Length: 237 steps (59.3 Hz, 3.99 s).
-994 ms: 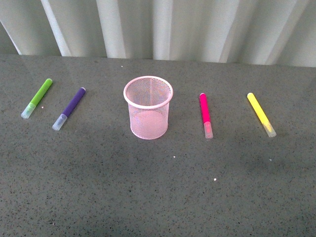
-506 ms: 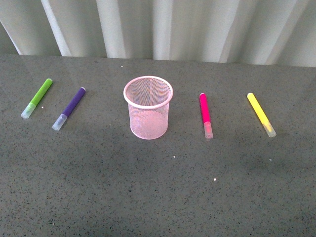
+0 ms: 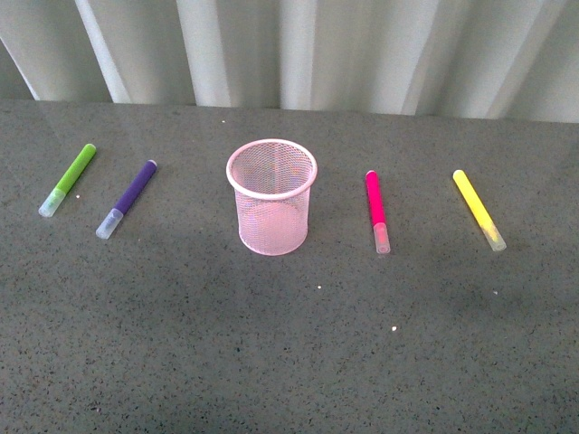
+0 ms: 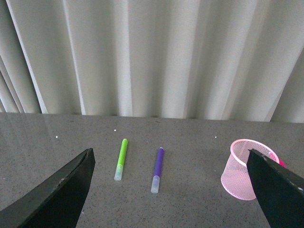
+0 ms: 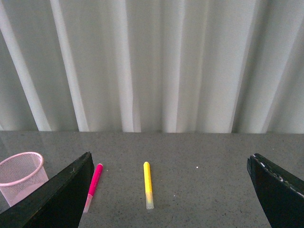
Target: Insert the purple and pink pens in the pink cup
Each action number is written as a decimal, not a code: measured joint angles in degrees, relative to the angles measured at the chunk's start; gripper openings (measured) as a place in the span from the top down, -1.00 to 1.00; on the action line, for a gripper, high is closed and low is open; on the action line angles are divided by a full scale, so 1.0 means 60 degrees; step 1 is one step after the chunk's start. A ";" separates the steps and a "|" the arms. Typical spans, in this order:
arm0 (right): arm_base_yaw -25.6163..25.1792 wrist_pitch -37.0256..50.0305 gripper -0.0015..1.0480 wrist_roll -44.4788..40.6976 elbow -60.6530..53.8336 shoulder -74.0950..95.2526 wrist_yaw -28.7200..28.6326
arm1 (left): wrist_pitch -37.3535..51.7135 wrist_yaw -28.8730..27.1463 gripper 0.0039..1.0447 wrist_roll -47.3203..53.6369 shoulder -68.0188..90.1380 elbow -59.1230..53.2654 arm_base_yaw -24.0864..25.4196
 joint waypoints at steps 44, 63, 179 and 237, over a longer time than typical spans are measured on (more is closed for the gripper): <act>0.0000 0.0000 -0.87 0.0000 0.0000 0.0000 0.0004 | 0.3555 0.0339 -0.88 -0.2477 0.7340 0.3486 -0.1494; -0.0004 0.0000 -0.87 0.0000 0.0000 0.0000 -0.0004 | 0.2007 0.0991 -0.88 -0.0940 1.5409 1.0251 -0.0710; -0.0004 0.0000 -0.87 0.0000 0.0000 0.0000 -0.0004 | -0.1497 -0.0208 -0.88 0.1045 2.2935 1.4564 -0.0707; -0.0004 0.0000 -0.87 0.0000 0.0000 0.0000 -0.0004 | -0.1042 -0.0455 0.76 0.1304 2.2953 1.4466 -0.0670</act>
